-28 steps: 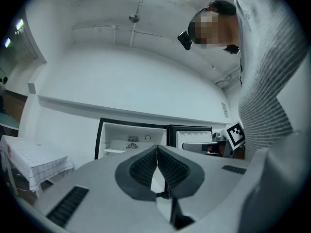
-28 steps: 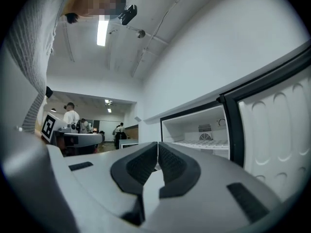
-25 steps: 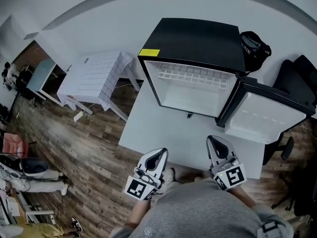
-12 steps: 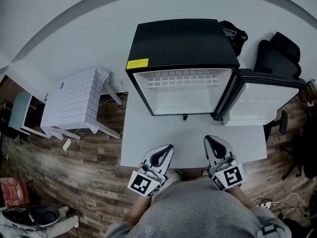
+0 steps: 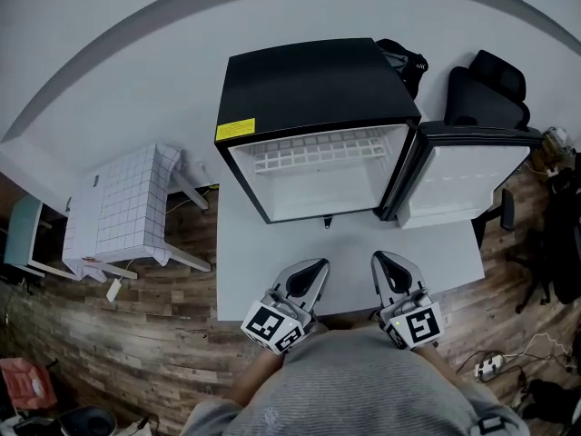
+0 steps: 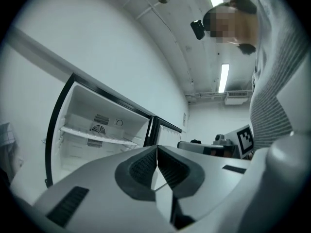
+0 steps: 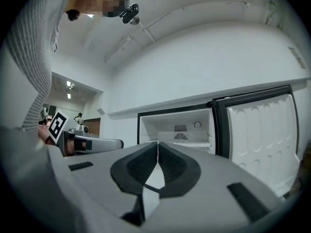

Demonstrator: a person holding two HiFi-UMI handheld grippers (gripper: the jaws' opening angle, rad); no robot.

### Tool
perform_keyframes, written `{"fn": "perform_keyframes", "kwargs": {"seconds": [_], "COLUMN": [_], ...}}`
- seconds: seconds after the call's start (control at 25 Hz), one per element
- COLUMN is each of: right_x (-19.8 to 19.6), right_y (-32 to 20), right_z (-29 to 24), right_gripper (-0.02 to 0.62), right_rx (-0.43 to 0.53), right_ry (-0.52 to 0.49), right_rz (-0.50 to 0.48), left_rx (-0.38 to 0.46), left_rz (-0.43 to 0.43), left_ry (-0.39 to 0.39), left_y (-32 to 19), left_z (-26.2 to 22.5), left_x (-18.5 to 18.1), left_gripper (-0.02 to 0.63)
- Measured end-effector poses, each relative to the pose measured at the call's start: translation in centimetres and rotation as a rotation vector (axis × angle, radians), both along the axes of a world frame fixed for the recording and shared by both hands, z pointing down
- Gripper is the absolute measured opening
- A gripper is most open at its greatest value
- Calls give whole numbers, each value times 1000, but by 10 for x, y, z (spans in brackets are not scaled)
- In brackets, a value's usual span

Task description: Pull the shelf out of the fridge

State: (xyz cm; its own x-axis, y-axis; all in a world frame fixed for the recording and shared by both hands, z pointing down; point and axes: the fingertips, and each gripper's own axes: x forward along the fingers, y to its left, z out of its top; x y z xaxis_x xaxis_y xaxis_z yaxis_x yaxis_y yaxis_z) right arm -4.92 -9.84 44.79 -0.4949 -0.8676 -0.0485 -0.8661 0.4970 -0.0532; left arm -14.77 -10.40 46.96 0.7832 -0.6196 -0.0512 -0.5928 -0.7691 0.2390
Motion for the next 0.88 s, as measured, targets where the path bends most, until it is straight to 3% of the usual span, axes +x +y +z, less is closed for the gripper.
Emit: {"fn": "perform_keyframes", "kwargs": {"seconds": [0.08, 0.28, 0.36, 0.52, 0.72, 0.8, 0.88], "right_x": [5, 20, 21, 27, 30, 31, 35], "right_y": [-2, -11, -20, -32, -36, -39, -44], "right_z": [-3, -7, -5, -8, -11, -10, -6], "right_gripper": [14, 14, 14, 14, 14, 14, 14], "right_rx": [5, 2, -6, 8, 27, 25, 24], "right_ry": [10, 26, 54, 70, 74, 77, 88], "right_rz": [1, -37, -42, -72, -115, -128, -123], "left_rx": [-50, -267, -338, -501, -624, -711, -751], "left_rz": [-6, 11, 36, 90, 118, 164, 215], "left_ry": [82, 402, 490, 601, 681, 769, 795], "left_y": [-7, -21, -28, -39, -47, -49, -52], "left_z": [-2, -7, -5, 6, 14, 14, 11], "left_x": [8, 32, 34, 52, 72, 82, 91], "left_gripper": [11, 11, 11, 11, 11, 11, 11]}}
